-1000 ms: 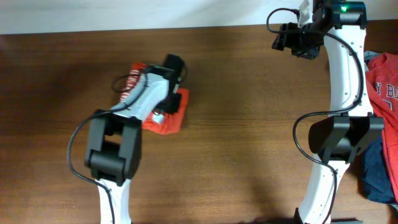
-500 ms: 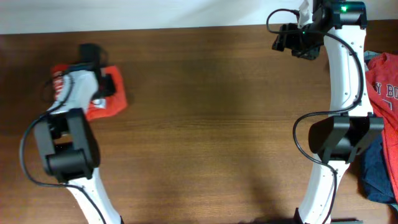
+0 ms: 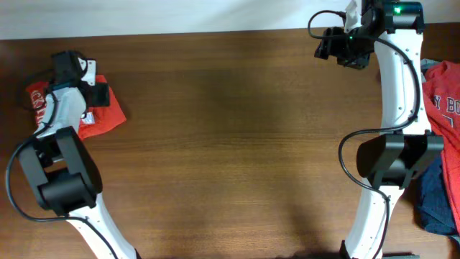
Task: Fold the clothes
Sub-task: 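Carry the folded shirt to the table's left edge and set it down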
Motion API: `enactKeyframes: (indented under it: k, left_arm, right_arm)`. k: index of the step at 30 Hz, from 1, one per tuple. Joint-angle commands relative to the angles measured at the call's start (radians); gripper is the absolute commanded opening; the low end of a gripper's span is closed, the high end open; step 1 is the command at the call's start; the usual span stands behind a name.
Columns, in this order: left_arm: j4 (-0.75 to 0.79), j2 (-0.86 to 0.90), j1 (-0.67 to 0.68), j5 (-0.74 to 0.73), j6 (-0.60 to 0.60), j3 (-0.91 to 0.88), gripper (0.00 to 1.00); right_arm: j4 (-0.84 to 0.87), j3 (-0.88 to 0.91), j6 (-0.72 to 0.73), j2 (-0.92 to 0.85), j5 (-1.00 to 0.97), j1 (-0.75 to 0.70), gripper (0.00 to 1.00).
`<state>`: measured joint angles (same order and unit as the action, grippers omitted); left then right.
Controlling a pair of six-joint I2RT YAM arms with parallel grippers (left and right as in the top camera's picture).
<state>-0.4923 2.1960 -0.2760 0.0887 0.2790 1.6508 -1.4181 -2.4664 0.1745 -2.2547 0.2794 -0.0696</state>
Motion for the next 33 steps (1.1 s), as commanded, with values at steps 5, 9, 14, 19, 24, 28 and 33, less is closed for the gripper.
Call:
enactKeyframes:
  k: [5, 9, 14, 19, 24, 28, 33]
  left_arm:
    - [-0.16, 0.013, 0.04, -0.085, -0.275, -0.002, 0.77]
    - [-0.187, 0.013, 0.04, -0.198, -0.3, -0.013, 0.77]
    - [-0.193, 0.014, 0.04, -0.198, -0.317, -0.07, 0.76]
    - [-0.225, 0.014, 0.04, -0.198, -0.317, -0.144, 0.77]
    - [-0.314, 0.014, 0.04, -0.198, -0.317, -0.15, 0.77]
    - [-0.338, 0.014, 0.04, -0.197, -0.317, -0.15, 0.77]
    - [-0.323, 0.014, 0.039, -0.194, -0.317, -0.131, 0.77]
  right_arm:
    - [-0.009, -0.006, -0.014, 0.01, 0.008, -0.003, 0.71]
    - [-0.011, -0.006, -0.014, 0.01, 0.009, -0.003, 0.71]
    - [-0.028, -0.006, -0.047, 0.01, 0.005, -0.003, 0.71]
    - [-0.03, -0.006, -0.048, 0.01, 0.001, -0.003, 0.71]
    - [-0.03, -0.006, -0.049, 0.01, 0.0, -0.003, 0.71]
    - [-0.029, -0.006, -0.067, 0.01, 0.0, -0.003, 0.72]
    - [-0.029, -0.006, -0.067, 0.01, -0.002, -0.003, 0.72]
